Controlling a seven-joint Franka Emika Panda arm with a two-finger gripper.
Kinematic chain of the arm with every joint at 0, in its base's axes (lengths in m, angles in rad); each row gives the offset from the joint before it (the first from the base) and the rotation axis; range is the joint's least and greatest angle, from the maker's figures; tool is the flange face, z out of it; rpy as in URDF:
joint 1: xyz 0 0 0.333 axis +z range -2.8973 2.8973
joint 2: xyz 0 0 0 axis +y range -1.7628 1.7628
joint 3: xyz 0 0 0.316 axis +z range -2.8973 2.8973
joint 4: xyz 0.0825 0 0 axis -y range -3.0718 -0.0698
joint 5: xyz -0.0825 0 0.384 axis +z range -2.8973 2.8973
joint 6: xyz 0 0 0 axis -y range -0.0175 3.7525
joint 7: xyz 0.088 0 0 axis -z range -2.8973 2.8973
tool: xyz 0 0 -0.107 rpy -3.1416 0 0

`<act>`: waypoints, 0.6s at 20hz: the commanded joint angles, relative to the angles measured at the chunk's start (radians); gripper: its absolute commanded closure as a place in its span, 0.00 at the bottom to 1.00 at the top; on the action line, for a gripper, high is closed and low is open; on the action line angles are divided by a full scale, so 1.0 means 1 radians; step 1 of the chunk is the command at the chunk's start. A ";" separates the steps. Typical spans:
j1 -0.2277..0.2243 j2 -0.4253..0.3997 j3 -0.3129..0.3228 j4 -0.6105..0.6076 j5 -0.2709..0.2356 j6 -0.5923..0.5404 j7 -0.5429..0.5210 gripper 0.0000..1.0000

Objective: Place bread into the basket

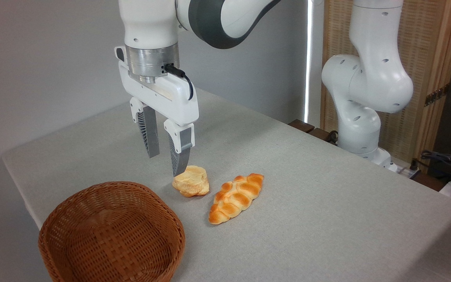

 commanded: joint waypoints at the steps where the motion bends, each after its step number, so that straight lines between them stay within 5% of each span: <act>1: -0.003 0.008 0.008 0.016 0.006 0.004 0.006 0.00; 12: -0.003 0.016 0.008 0.016 0.005 0.004 0.006 0.00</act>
